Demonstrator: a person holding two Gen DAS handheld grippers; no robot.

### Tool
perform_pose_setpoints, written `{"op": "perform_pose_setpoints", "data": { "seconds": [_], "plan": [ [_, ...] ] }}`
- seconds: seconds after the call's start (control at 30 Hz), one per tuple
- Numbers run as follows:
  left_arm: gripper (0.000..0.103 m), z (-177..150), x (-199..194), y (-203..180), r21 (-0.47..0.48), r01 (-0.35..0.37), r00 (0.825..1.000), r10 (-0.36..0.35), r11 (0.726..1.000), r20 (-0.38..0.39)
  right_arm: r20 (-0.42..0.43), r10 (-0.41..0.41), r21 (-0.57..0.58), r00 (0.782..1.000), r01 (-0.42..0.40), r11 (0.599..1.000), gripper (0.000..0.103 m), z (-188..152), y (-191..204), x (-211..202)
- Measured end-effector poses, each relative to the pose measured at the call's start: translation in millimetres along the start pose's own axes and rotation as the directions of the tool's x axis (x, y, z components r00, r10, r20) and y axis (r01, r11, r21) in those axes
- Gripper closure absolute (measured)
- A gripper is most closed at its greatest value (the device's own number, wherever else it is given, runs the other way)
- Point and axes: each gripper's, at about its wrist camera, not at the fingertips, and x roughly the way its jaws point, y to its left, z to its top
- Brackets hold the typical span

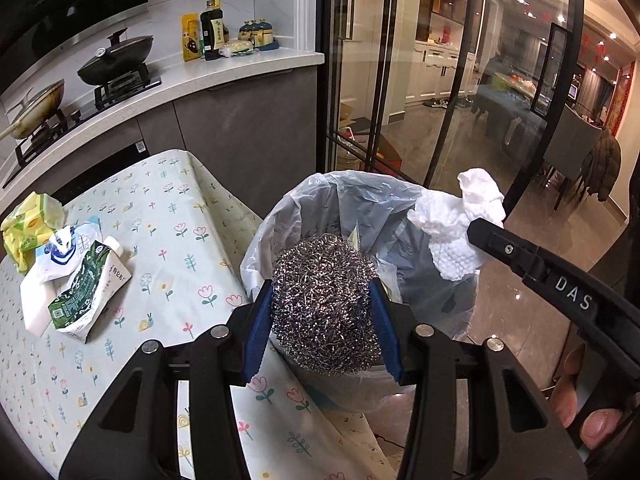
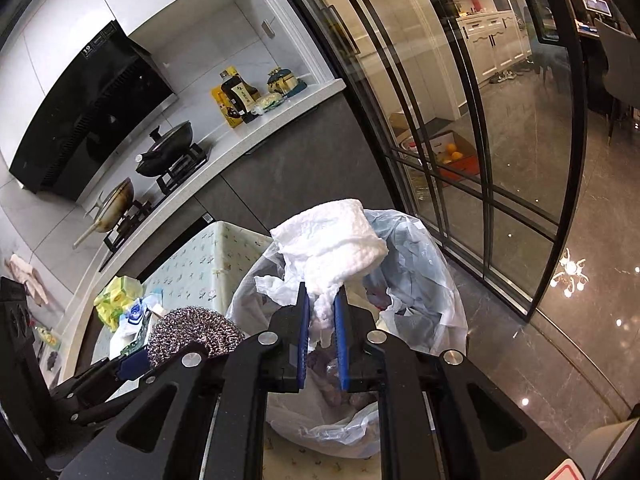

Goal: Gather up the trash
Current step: 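Carry the scrubber and tissue over the bin and open both grippers, then move both open grippers back over the table items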

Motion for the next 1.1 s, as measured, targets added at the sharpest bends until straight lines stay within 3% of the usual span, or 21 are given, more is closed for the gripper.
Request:
{"op": "perform_pose_setpoints", "data": {
  "seconds": [0.17,0.23,0.33,0.8,1.1],
  "plan": [
    [0.055,0,5,0,-0.005,0.012,1.000,-0.012,1.000,-0.010,0.009,-0.012,0.002,1.000,0.012,1.000,0.084,0,3,5],
    [0.055,0,5,0,-0.010,0.017,1.000,-0.017,1.000,-0.010,0.016,-0.014,0.005,1.000,0.014,1.000,0.075,1,4,5],
    [0.047,1,4,4,-0.027,0.023,1.000,-0.023,0.999,-0.009,0.029,-0.015,0.012,0.999,0.014,1.000,0.067,2,5,2],
    [0.042,3,-22,24,-0.061,0.000,0.999,0.003,0.998,0.041,0.051,0.008,-0.027,0.999,-0.007,1.000,0.064,3,32,-13],
    [0.041,-5,-45,58,-0.114,-0.037,0.997,0.044,0.993,0.068,0.052,0.046,-0.077,0.998,-0.042,0.996,0.060,-5,65,-24]
  ]
}}
